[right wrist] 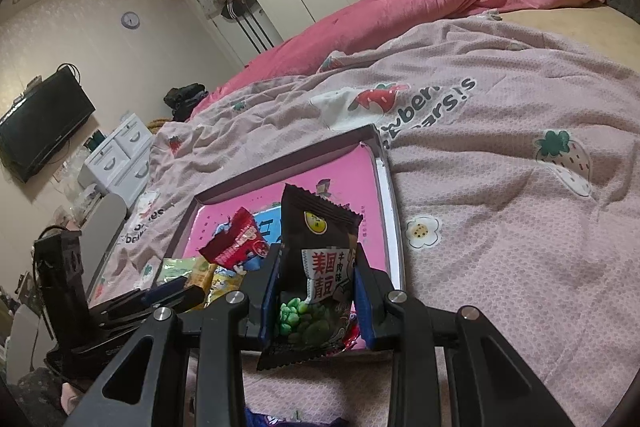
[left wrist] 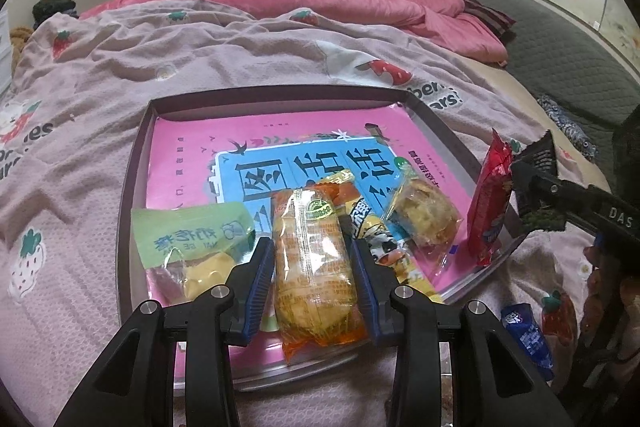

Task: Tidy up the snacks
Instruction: 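Lower the bread bag into the tray with left gripper while right gripper lowers the pea bag there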

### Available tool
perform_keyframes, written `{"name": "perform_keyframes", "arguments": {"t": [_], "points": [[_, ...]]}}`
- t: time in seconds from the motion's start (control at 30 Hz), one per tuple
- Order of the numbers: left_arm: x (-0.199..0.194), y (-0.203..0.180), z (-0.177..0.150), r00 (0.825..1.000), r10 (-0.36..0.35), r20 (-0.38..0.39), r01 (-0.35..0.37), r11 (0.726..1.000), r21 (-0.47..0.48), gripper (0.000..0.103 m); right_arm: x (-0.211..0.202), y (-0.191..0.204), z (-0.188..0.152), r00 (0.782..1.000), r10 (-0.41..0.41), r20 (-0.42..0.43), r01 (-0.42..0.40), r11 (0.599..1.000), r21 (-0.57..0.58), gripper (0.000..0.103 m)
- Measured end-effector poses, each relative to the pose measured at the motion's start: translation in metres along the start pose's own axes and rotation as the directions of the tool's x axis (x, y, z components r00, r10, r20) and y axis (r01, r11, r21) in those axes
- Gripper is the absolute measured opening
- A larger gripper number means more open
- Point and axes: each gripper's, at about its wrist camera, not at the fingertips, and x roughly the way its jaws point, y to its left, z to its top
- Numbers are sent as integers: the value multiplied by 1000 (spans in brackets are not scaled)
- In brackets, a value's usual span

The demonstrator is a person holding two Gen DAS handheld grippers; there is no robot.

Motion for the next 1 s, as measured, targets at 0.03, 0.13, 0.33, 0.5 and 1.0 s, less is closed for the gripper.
{"name": "perform_keyframes", "arguments": {"t": [0.03,0.13,0.33,0.5,1.0], "points": [[0,0,0,1000,-1,0,1,1000,2,41,2,0,-1,1000,0,-6,0,1000,-2,32],[0,-1,1,1000,-1,2,1,1000,3,41,6,2,-2,1000,-5,-14,4,1000,-13,32],[-1,1,1,1000,-1,2,1,1000,-1,41,15,3,-2,1000,-4,-27,3,1000,-22,32],[0,1,2,1000,-2,1,2,1000,-1,41,23,5,-4,999,-10,-43,9,999,-41,32],[1,4,0,1000,5,-8,-5,1000,-3,41,36,4,-6,996,-76,-55,71,994,-85,33]]}}
